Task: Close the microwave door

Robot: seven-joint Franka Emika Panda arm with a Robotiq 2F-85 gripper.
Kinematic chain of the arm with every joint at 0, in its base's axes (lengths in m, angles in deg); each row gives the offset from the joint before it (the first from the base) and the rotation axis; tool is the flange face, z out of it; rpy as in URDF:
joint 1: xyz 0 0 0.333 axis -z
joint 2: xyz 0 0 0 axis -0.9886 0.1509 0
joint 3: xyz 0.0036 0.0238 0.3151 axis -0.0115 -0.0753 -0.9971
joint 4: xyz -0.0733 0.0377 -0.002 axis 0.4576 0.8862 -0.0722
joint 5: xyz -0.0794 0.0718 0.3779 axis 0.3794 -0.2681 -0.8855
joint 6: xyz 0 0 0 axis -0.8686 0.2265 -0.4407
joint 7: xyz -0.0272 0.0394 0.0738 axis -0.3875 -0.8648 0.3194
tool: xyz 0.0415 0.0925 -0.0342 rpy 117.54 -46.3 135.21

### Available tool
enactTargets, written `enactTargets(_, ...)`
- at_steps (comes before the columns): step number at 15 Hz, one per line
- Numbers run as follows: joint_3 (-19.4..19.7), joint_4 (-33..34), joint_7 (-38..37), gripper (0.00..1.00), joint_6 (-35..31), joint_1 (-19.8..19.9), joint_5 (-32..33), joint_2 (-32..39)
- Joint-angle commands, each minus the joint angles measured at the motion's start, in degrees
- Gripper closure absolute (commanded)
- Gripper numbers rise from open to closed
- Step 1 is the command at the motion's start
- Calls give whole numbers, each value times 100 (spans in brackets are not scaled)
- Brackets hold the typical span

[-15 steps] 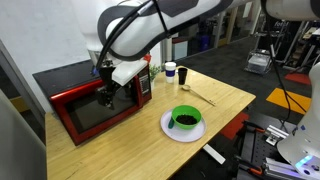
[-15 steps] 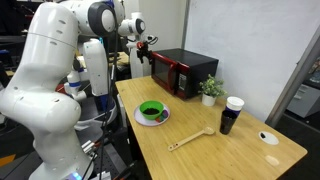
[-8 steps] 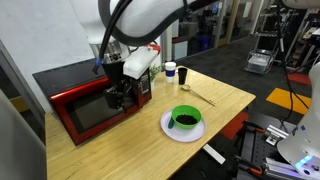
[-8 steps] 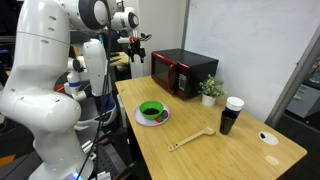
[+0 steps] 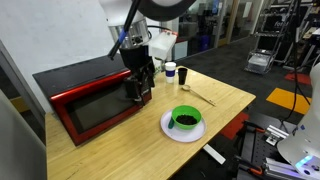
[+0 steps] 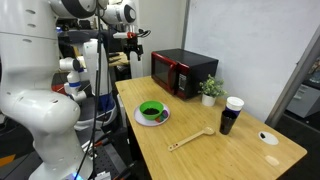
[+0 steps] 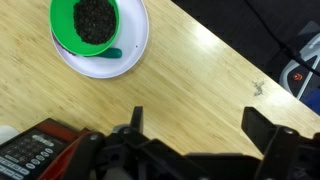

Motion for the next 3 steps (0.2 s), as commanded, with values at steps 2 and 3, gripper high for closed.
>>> enactTargets(2, -191, -200, 142, 0, 71, 213, -115, -210)
enactTargets(3, -211, -297, 174, 0, 69, 248, -164, -304)
